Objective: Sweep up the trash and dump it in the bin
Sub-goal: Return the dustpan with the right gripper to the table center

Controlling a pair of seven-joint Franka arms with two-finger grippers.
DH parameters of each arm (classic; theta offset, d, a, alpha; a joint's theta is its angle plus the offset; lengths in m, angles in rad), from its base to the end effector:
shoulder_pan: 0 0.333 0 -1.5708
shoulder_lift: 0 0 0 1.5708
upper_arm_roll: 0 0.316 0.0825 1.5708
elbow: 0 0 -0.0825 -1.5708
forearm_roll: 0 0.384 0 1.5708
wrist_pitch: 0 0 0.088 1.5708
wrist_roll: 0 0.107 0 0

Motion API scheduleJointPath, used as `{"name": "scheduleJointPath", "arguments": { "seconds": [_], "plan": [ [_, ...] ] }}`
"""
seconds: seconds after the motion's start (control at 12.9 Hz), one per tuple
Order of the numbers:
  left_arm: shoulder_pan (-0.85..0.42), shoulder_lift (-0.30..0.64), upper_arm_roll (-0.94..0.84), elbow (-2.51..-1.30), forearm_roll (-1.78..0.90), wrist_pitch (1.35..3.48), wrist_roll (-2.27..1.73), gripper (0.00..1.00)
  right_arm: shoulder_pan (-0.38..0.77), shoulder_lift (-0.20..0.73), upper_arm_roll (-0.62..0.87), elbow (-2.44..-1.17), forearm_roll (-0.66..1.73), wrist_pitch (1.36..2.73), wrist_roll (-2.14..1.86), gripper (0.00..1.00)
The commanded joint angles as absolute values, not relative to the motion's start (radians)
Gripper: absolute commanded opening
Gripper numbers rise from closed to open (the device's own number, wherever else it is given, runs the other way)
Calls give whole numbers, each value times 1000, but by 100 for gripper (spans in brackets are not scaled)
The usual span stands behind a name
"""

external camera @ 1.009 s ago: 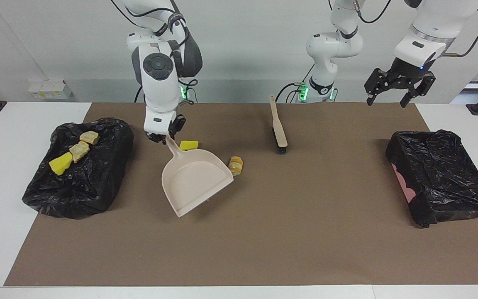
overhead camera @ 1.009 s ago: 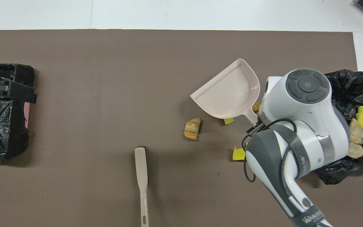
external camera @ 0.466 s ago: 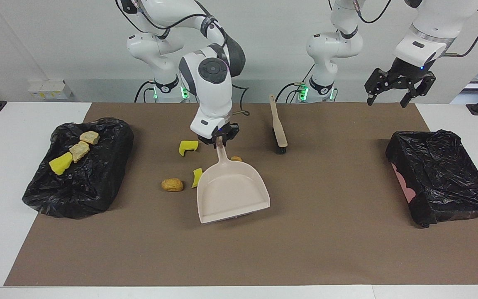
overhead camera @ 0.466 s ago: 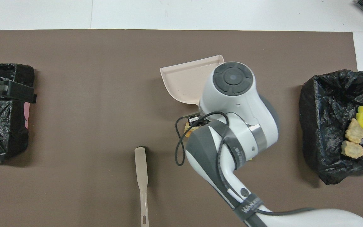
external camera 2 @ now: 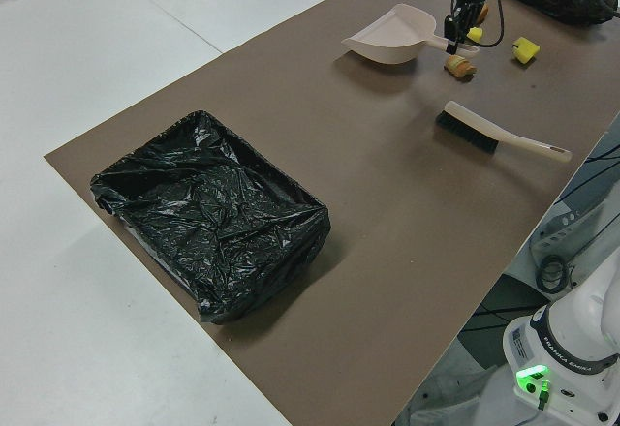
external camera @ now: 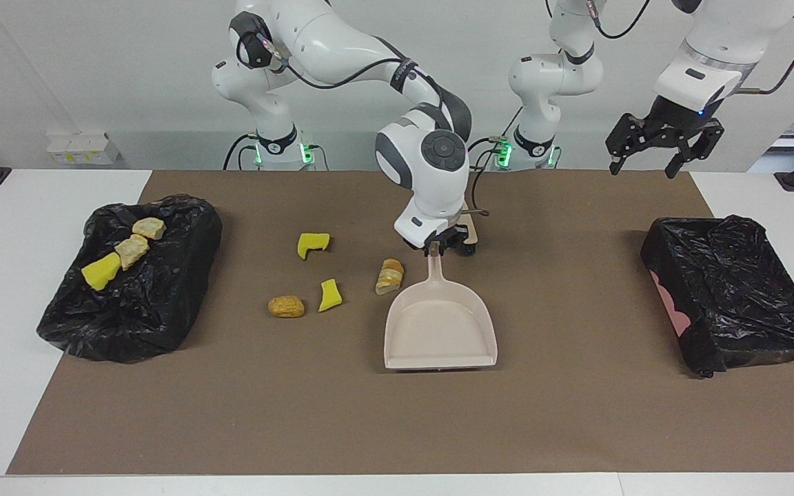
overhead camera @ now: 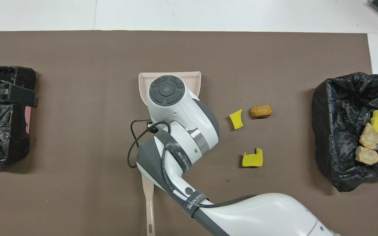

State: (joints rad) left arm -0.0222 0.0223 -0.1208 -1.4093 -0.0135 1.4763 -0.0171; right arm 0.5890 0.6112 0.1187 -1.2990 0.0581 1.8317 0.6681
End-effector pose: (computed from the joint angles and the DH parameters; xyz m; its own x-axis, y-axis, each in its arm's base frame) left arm 0.5453 -0.0791 0.6792 0.9910 -0.1265 0.0446 -0.1274 -0.9917 0.0168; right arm 0.5544 0.4558 0.3835 0.9907 0.0070 -0.1359 0.0004 -0.9988 -0.0489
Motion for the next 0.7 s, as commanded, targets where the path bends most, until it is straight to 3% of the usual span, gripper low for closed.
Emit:
{"name": "scheduleJointPath", "arguments": {
  "seconds": [0.0, 0.08, 0.16, 0.23, 0.39, 0.62],
  "plan": [
    [-12, -11, -129, -1451, 3, 1493, -23, 100, 607, 698, 115, -1177, 81, 1850, 698, 0],
    [-12, -11, -129, -1451, 3, 1493, -23, 100, 606, 696, 115, -1183, 83, 1859, 701, 0],
    [-12, -11, -129, -1451, 5, 1493, -23, 100, 606, 687, 114, -1192, 66, 1862, 696, 88],
    [-12, -11, -129, -1451, 3, 1493, -23, 100, 617, 684, 114, -1199, 52, 1862, 689, 100],
    [-12, -11, -129, -1451, 3, 1493, -23, 100, 612, 658, 123, -1216, 75, 1852, 684, 100],
    [-12, -11, -129, -1451, 3, 1494, -23, 100, 647, 511, 159, -1412, 72, 1857, 677, 100]
  ]
}}
